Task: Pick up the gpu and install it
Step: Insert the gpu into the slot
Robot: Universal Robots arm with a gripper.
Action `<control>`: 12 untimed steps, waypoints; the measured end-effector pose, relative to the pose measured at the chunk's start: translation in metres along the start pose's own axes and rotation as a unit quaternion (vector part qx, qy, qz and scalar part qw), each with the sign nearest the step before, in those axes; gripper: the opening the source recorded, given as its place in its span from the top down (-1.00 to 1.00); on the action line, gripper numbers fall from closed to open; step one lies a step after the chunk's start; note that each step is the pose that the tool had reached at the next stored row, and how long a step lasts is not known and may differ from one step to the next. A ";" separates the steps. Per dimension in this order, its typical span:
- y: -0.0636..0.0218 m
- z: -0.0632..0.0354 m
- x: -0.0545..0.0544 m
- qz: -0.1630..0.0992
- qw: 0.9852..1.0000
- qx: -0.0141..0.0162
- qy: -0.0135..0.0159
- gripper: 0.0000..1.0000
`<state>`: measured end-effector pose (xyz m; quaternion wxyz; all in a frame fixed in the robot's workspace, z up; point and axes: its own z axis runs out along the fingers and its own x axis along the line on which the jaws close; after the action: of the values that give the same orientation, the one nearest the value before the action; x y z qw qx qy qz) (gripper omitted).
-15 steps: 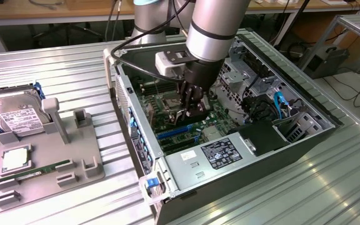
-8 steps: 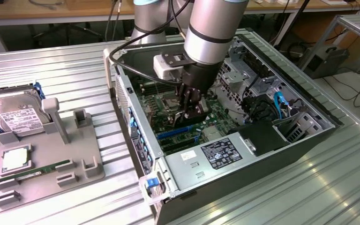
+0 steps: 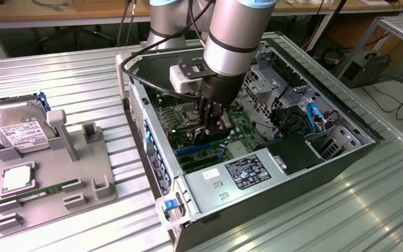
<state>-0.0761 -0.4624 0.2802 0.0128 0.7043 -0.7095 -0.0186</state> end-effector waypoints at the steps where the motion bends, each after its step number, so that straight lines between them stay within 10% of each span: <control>1: 0.0003 0.0020 0.000 0.000 1.000 0.000 0.000 0.47; 12: 0.0026 0.0137 -0.001 0.004 1.000 0.000 0.000 0.47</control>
<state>-0.0793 -0.4612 0.2667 0.0128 0.7012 -0.7126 -0.0186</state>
